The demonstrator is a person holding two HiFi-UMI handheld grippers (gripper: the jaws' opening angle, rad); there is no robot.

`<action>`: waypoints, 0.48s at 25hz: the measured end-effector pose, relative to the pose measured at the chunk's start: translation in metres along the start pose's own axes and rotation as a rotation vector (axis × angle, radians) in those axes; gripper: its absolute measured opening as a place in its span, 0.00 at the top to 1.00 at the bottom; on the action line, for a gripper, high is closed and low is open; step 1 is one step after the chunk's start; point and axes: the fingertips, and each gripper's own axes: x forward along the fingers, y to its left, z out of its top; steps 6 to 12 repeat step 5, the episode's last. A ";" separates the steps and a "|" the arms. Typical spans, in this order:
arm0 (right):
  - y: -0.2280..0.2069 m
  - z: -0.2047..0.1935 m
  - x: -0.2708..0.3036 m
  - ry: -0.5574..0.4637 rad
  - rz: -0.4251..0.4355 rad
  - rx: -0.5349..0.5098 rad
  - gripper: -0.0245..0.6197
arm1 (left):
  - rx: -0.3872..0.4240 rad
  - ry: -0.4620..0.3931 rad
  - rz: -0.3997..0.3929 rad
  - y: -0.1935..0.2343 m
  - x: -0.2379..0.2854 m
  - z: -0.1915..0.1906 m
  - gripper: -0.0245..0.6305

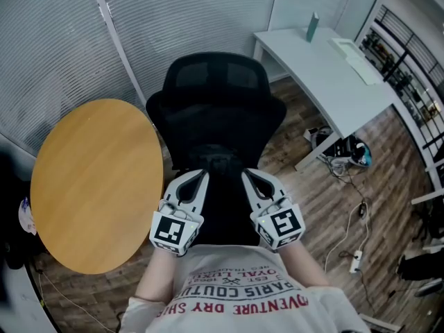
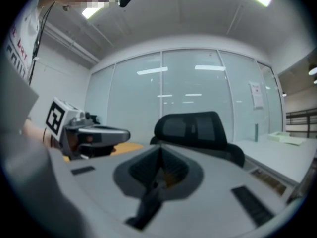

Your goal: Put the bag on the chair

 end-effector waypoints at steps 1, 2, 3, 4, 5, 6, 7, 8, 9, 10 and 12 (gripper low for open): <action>0.000 0.001 0.002 -0.002 0.001 -0.002 0.92 | 0.004 0.000 -0.001 0.002 0.001 -0.001 0.92; 0.000 0.002 0.005 -0.004 0.003 -0.002 0.92 | 0.003 0.003 -0.001 0.004 0.003 -0.001 0.92; -0.001 0.003 0.008 -0.006 0.004 -0.002 0.92 | 0.003 0.005 -0.002 0.007 0.004 -0.001 0.92; -0.001 0.003 0.011 -0.007 0.005 -0.002 0.92 | 0.005 0.007 -0.004 0.009 0.005 -0.002 0.92; -0.001 0.004 0.014 -0.009 0.006 -0.002 0.92 | 0.005 0.009 -0.005 0.011 0.007 -0.002 0.92; -0.001 0.004 0.014 -0.009 0.006 -0.002 0.92 | 0.005 0.009 -0.005 0.011 0.007 -0.002 0.92; -0.001 0.004 0.014 -0.009 0.006 -0.002 0.92 | 0.005 0.009 -0.005 0.011 0.007 -0.002 0.92; -0.001 0.004 0.014 -0.009 0.006 -0.002 0.92 | 0.005 0.009 -0.005 0.011 0.007 -0.002 0.92; -0.001 0.004 0.014 -0.009 0.006 -0.002 0.92 | 0.005 0.009 -0.005 0.011 0.007 -0.002 0.92; -0.001 0.004 0.014 -0.009 0.006 -0.002 0.92 | 0.005 0.009 -0.005 0.011 0.007 -0.002 0.92; -0.001 0.004 0.014 -0.009 0.006 -0.002 0.92 | 0.005 0.009 -0.005 0.011 0.007 -0.002 0.92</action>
